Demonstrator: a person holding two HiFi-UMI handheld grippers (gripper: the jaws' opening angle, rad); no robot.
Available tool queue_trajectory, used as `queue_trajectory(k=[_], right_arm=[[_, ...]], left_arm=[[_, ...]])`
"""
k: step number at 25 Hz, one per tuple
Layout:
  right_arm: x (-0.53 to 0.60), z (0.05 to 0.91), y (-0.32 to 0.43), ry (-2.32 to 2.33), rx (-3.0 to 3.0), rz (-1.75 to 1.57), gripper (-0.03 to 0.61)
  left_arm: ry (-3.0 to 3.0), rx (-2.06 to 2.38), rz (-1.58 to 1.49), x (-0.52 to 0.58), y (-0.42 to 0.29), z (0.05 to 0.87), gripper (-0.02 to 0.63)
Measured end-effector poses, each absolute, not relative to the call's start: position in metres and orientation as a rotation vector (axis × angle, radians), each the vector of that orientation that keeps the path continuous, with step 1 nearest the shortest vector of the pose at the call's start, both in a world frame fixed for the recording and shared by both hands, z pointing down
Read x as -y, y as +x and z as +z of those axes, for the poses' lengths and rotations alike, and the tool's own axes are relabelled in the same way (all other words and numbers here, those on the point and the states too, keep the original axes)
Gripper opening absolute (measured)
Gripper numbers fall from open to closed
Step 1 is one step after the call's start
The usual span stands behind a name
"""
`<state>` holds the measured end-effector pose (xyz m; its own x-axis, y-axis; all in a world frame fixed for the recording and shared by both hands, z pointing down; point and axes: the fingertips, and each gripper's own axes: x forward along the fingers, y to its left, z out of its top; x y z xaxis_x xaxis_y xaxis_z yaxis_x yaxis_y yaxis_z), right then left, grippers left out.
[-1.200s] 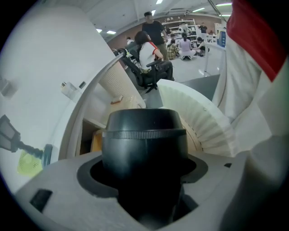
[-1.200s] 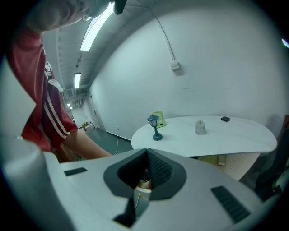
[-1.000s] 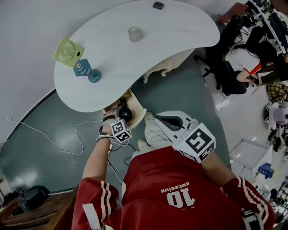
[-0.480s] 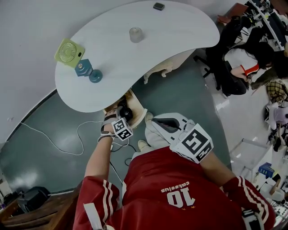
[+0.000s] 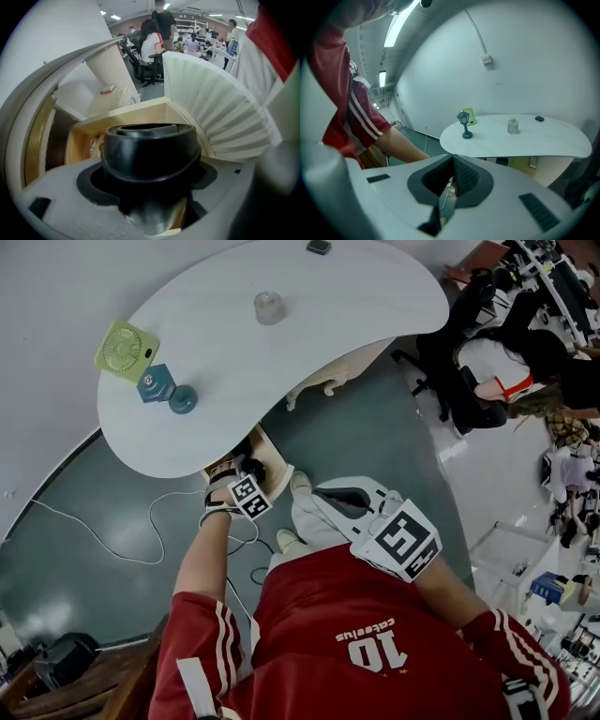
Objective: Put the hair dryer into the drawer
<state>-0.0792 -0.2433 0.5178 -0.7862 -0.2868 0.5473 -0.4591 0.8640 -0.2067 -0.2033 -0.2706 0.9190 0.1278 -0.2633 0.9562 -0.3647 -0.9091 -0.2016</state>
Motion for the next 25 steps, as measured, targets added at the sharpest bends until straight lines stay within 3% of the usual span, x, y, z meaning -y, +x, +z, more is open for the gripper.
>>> queue_trajectory(k=[16,25], right_arm=[[0.251,0.518,-0.088,0.501,2.526,0.443,0.006],[0.249,0.516,-0.098,0.483,2.541,0.419,0.006]], left_arm=[[2.268,0.584,1.936,0.259,-0.215,0.908,0.420],[2.239,0.547,1.897,0.255,-0.226,0.902,0.393]])
